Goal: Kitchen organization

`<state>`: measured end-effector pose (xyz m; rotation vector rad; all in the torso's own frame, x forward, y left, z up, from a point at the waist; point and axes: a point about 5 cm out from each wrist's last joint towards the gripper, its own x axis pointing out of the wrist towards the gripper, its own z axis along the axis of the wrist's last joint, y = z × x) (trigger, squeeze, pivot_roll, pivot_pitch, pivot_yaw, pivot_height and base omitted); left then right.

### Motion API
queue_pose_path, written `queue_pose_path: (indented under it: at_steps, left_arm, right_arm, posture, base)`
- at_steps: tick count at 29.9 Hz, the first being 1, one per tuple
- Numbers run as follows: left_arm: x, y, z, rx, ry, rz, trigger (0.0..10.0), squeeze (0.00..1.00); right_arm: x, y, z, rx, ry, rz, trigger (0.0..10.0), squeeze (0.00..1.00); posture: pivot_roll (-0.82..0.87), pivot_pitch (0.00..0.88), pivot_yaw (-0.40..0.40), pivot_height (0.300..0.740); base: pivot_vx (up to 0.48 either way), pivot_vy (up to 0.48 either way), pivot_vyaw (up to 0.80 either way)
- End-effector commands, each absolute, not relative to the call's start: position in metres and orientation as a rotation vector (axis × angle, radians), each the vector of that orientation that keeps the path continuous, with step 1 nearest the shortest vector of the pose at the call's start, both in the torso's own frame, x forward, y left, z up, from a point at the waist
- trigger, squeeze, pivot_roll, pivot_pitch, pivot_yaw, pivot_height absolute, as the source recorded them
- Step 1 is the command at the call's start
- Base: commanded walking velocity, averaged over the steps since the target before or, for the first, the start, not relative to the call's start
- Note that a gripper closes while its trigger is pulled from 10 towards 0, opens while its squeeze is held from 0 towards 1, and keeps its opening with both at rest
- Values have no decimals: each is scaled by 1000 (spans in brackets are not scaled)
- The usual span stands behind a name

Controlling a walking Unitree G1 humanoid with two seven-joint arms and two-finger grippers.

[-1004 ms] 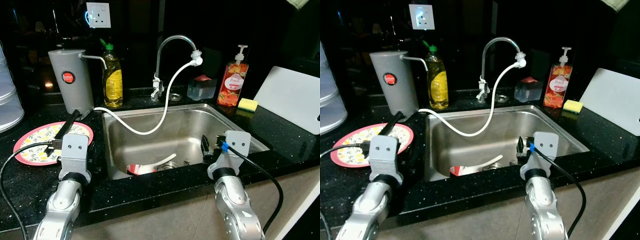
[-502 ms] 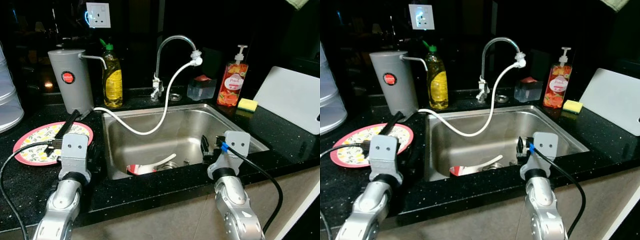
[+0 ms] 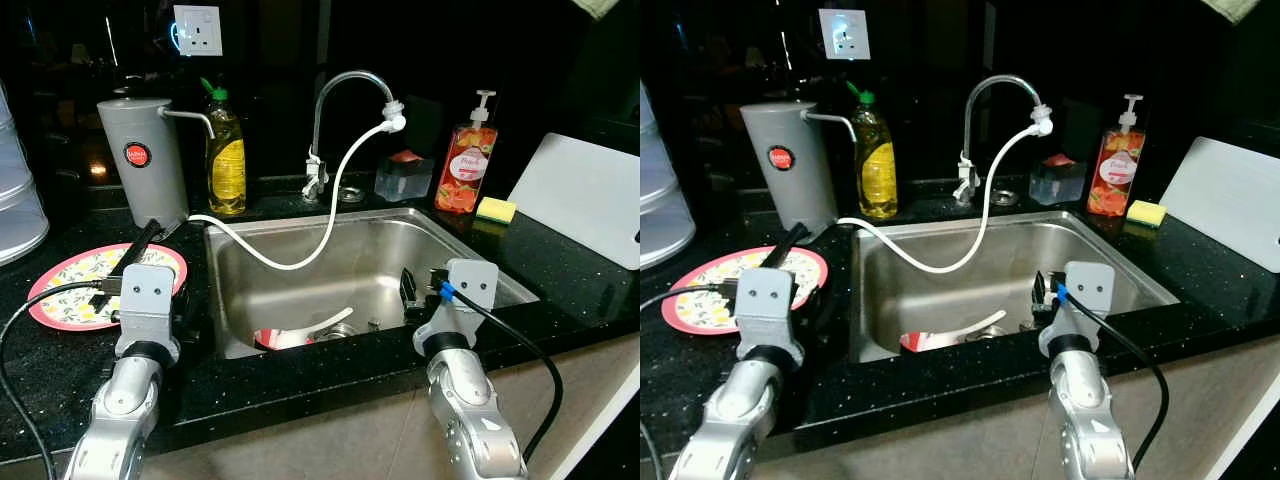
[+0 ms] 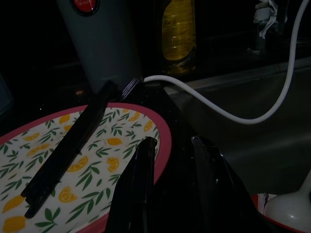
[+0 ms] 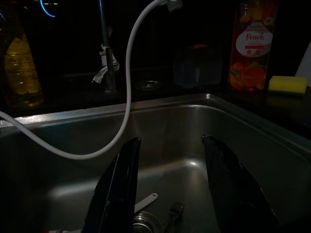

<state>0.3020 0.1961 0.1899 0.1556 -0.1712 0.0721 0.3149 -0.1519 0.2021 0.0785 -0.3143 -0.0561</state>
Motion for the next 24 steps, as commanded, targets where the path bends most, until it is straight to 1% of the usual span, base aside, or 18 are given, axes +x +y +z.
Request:
queue_pose_path:
  at_steps: [1,5,13,24]
  left_arm:
    - [304,195,188,162,-155,77,10000,0]
    - [304,195,189,162,-158,78,10000,0]
    - [306,194,192,164,-169,73,10000,0]
    - [308,194,194,177,-175,63,10000,0]
  right_arm:
    - [315,-154,202,81,-316,-68,10000,0]
    - [316,-153,203,79,-319,-61,10000,0]
    - [318,-156,205,82,-327,-73,10000,0]
    - [319,-153,207,95,-337,-80,10000,0]
  posture:
    - [-30,16,-18,740]
    - [-28,15,-28,740]
    - [-21,5,-23,740]
    - [-20,0,-10,740]
  base:
    - [0,0,0]
    - [0,0,0]
    - [0,0,0]
    - [0,0,0]
